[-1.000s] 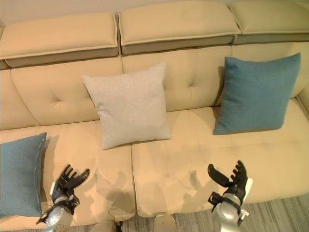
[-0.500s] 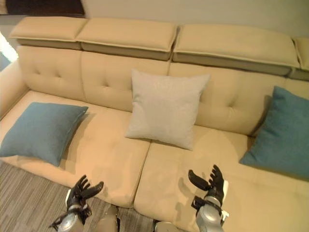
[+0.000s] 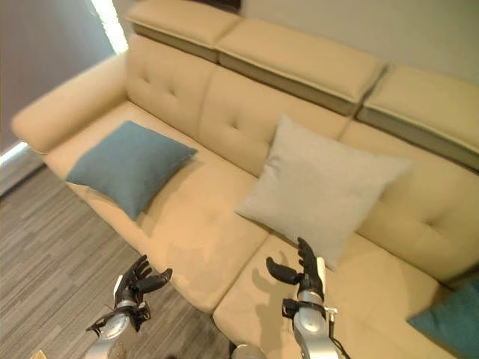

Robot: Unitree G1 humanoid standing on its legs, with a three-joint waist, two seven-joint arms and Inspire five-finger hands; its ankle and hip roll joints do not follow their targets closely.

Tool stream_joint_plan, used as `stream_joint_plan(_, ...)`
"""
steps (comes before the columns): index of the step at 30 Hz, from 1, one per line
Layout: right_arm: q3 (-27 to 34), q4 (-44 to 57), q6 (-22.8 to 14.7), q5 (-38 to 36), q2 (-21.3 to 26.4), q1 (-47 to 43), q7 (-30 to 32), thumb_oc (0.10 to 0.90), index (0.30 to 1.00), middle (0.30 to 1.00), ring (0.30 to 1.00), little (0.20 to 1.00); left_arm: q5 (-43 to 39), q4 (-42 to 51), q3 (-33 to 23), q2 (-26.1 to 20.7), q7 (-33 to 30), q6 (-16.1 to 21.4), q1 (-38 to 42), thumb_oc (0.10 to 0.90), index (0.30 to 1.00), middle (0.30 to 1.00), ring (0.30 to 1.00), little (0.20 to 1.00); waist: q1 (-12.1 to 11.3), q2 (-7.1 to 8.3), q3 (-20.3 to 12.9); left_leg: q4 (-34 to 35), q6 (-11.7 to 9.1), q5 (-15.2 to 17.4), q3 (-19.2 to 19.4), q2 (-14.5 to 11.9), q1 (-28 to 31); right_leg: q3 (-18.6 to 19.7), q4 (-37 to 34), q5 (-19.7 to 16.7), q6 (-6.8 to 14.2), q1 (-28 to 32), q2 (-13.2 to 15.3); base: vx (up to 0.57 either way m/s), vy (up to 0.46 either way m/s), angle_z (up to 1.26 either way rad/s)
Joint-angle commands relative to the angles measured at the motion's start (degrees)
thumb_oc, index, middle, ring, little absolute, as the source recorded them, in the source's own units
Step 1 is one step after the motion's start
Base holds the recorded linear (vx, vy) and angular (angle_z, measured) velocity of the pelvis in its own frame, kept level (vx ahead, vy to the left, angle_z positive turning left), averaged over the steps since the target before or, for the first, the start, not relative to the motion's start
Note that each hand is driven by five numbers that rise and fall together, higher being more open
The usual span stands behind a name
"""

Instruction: Pick up all the scattered cushions and arrange them neatly on the sofa.

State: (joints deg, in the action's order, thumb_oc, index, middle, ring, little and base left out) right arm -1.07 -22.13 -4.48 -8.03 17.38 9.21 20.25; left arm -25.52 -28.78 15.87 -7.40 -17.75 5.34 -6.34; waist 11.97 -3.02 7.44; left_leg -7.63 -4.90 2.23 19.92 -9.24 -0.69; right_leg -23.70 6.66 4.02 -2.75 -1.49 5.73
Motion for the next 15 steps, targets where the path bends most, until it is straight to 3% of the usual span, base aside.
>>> stream_joint_plan(1,0.1,2.7,-3.2,1.7,-0.4,-4.3,0.8,0.8,0.9,0.9,0.9,0.9,2.8,5.2,-0.6,-3.7,0.4,1.0,-2.2,0.8,0.9,0.9,0.9,0.9,-0.6,1.35,-0.1,6.6,1.8,7.7,-3.4,1.9,7.6,5.1,3.7,-1.4,8.8,-6.7,6.2,-0.14,0.421,0.42)
stream_joint_plan(2,-0.9,2.7,-2.5,2.2,-1.4,-5.0,0.6,0.8,0.9,0.9,0.9,0.9,3.2,6.1,-0.6,-4.5,1.2,0.9,-3.1,0.8,0.9,0.9,0.9,0.9,-1.3,1.74,0.5,8.3,3.0,7.8,-4.3,4.0,7.6,5.9,2.8,-4.0,10.3,-6.9,7.3,-0.15,0.424,0.27)
stream_joint_plan(9,-4.3,3.0,-1.5,4.4,-2.6,-6.3,-0.8,0.8,0.9,0.9,0.9,0.9,5.0,4.3,-2.3,-5.7,1.6,0.2,-3.8,0.8,0.9,0.9,0.9,0.9,-3.6,3.28,1.8,9.9,4.4,7.8,-5.5,7.3,6.8,6.3,-2.8,-8.9,13.2,-5.7,9.0,-0.13,0.177,0.18)
stream_joint_plan(10,-5.2,3.4,-1.1,5.1,-3.1,-6.8,-0.7,0.8,0.9,0.9,0.9,0.9,5.9,3.6,-2.7,-6.0,1.1,0.0,-3.1,0.8,0.9,0.9,0.9,0.9,-3.5,4.17,2.5,9.5,4.8,6.3,-6.0,8.1,4.9,8.6,-3.1,-11.7,13.7,-7.2,10.0,-0.26,0.033,0.05)
stream_joint_plan(11,-5.6,3.6,-1.2,5.2,-3.5,-6.9,-0.8,0.8,0.9,0.9,0.9,0.9,6.7,3.1,-2.7,-6.2,0.7,-0.1,-2.7,0.8,0.9,0.9,0.9,0.9,-3.2,3.94,3.0,9.4,4.9,6.0,-6.6,7.8,4.3,11.7,-2.5,-11.2,14.0,-8.0,9.4,-0.31,0.054,0.31)
stream_joint_plan(13,-6.1,4.1,-1.4,5.0,-3.9,-6.3,-1.1,0.8,0.9,0.9,0.9,0.9,8.0,2.6,-2.3,-6.3,0.6,-0.1,-1.7,0.8,0.9,0.9,0.9,0.9,-2.4,3.5,3.3,8.7,5.5,5.6,-8.2,7.9,3.0,18.8,-0.2,-8.9,13.8,-8.2,7.5,-0.13,0.074,0.46)
stream_joint_plan(15,-7.2,3.4,-1.5,5.0,-3.9,-6.4,-1.6,0.8,0.9,0.9,0.9,0.9,8.7,2.1,-2.1,-6.4,0.8,-0.3,-0.7,0.8,0.9,0.9,0.9,0.9,-2.4,3.35,3.1,7.4,6.0,5.3,-9.4,8.0,1.5,22.9,3.3,-5.4,12.5,-7.0,5.4,-0.09,0.042,0.67)
